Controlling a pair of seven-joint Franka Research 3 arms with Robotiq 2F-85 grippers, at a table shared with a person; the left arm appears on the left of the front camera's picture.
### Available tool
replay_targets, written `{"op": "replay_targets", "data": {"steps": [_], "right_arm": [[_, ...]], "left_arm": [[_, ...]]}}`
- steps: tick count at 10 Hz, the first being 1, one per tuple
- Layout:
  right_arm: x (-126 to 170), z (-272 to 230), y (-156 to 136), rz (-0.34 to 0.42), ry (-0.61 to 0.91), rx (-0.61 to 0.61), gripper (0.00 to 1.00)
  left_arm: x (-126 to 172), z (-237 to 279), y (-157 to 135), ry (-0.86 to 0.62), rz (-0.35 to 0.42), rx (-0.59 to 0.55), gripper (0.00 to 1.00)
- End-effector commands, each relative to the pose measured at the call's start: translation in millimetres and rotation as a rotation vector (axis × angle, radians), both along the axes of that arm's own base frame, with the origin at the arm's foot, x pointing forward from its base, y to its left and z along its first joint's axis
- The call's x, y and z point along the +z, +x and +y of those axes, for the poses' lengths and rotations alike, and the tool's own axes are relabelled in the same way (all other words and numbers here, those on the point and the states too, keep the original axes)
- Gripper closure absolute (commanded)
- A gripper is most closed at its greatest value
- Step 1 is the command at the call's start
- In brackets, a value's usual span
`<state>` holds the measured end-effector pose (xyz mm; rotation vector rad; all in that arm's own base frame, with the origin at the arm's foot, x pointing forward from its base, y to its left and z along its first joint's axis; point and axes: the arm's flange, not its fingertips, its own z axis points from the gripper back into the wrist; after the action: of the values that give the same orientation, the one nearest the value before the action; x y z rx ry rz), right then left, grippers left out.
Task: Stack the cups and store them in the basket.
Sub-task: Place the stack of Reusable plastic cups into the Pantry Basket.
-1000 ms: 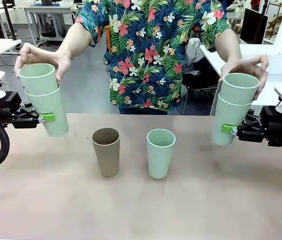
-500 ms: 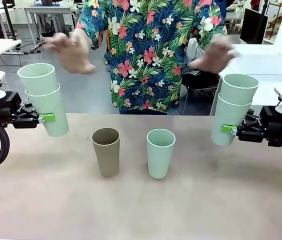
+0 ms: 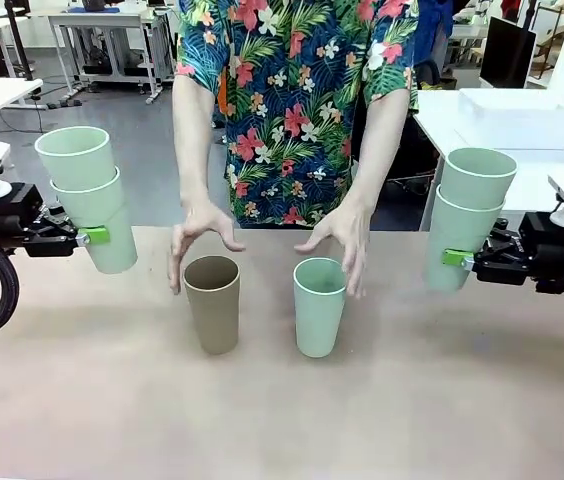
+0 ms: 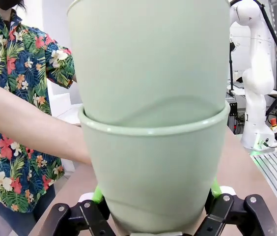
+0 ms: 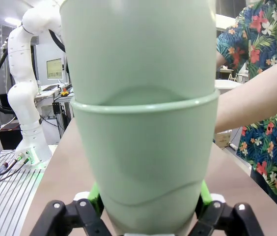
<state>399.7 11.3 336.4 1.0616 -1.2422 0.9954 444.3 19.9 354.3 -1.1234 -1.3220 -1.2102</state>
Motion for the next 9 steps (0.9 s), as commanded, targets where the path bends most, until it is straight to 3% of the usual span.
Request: {"op": "replay_targets", "data": {"steps": [1,9], "right_arm": [[3.5,-0.7,2.3,-0.01,-0.001,0.0,0.15],[3.5,-0.7,2.3,-0.01,-0.001,0.0,0.15]], "left_arm": [[4.0,0.8,-0.8,-0.005,-0.009,0.004,0.14],[4.0,0.8,-0.8,-0.005,-0.009,0.004,0.14]]}}
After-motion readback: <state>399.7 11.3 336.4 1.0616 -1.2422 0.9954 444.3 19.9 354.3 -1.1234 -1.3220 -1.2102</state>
